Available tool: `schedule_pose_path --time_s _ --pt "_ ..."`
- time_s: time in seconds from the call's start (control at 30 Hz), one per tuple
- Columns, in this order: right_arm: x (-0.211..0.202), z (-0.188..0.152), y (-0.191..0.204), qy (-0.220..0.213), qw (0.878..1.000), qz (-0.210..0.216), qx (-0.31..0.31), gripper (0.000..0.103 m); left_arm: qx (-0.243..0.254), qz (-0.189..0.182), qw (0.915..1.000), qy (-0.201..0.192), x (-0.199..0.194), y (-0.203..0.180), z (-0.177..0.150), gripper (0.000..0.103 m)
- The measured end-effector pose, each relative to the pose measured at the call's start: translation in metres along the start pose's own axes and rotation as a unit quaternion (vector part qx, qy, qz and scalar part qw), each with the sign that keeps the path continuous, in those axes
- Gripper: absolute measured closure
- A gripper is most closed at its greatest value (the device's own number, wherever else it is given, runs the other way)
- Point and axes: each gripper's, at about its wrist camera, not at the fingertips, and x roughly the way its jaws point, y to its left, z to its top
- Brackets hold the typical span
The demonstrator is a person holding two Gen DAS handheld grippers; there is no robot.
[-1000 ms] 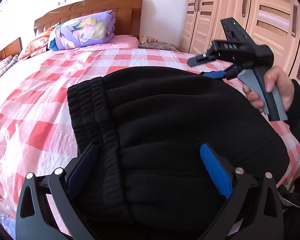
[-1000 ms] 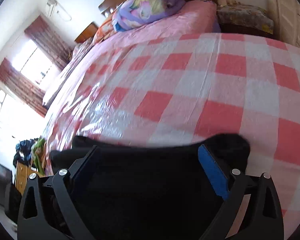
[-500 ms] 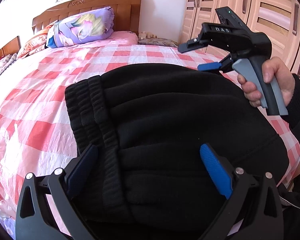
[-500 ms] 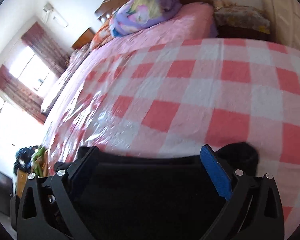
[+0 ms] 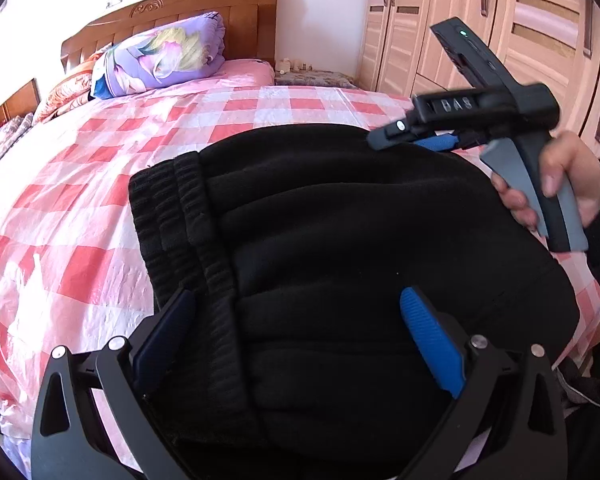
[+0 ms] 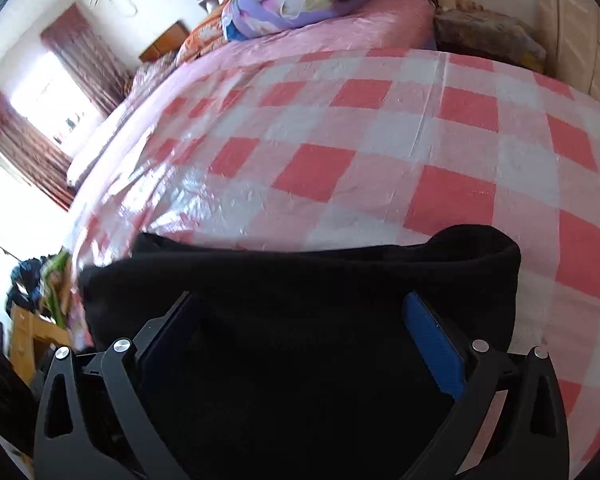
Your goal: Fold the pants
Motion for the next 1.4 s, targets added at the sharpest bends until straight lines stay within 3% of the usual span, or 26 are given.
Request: schedule_pose_path --time_s 0.07,0.13,0.2,0.27,0.33,0.4,0.57,0.63,0.77,0.9,1.0,1.07,1.2,1.4 --pt "-0.026 -0.002 0.003 -0.040 0.999 0.007 -0.004 0.005 0.008 -0.010 0.9998 0.015 -0.006 0.001 0.003 0.002" --pt "-0.054 -0.011 0.010 -0.081 0.996 -0.006 -0.024 0.005 -0.005 -0.054 0.9980 0.031 -0.020 0.009 0.008 0.002" --pt "-0.076 -0.026 0.010 -0.109 0.994 -0.011 -0.030 0.005 -0.017 -0.111 0.9936 0.011 -0.042 0.015 0.019 0.002" --pt "-0.088 -0.043 0.010 -0.118 0.992 -0.009 -0.036 0.005 -0.022 -0.146 0.9888 -0.024 -0.059 0.019 0.036 0.002" --pt "-0.093 -0.064 0.017 -0.119 0.991 -0.015 -0.060 0.005 -0.016 -0.113 0.9932 -0.026 -0.053 0.018 0.054 0.002" --pt "-0.088 -0.084 0.029 -0.109 0.988 -0.040 -0.104 0.005 -0.011 -0.062 0.9980 0.004 -0.025 0.019 0.074 0.002" --pt "-0.055 -0.122 0.036 -0.054 0.976 -0.115 -0.180 0.004 -0.005 -0.046 0.9960 0.076 0.058 0.022 0.096 0.002" --pt "-0.057 -0.133 0.027 -0.083 0.975 -0.106 -0.179 0.004 0.017 -0.020 0.9956 0.090 0.074 0.017 0.099 0.002" --pt "-0.059 -0.135 0.022 -0.089 0.977 -0.098 -0.168 0.004 0.044 0.012 0.9943 0.097 0.079 0.009 0.091 0.002" --pt "-0.073 -0.140 0.022 -0.105 0.979 -0.106 -0.141 0.005 0.046 0.014 0.9948 0.090 0.078 0.012 0.088 0.002" --pt "-0.092 -0.162 0.039 -0.139 0.966 -0.114 -0.184 0.005 0.050 0.021 0.9944 0.091 0.080 0.011 0.089 0.002" --pt "-0.093 -0.176 0.037 -0.132 0.969 -0.104 -0.179 0.005 0.052 0.026 0.9940 0.092 0.081 0.009 0.089 0.002" --pt "-0.079 -0.188 0.002 -0.090 0.990 -0.017 -0.104 0.005 0.047 0.023 0.9949 0.087 0.079 0.010 0.087 0.002" --pt "-0.078 -0.186 -0.005 -0.086 0.992 -0.011 -0.094 0.005 0.035 0.026 0.9967 0.068 0.074 0.011 0.084 0.002"
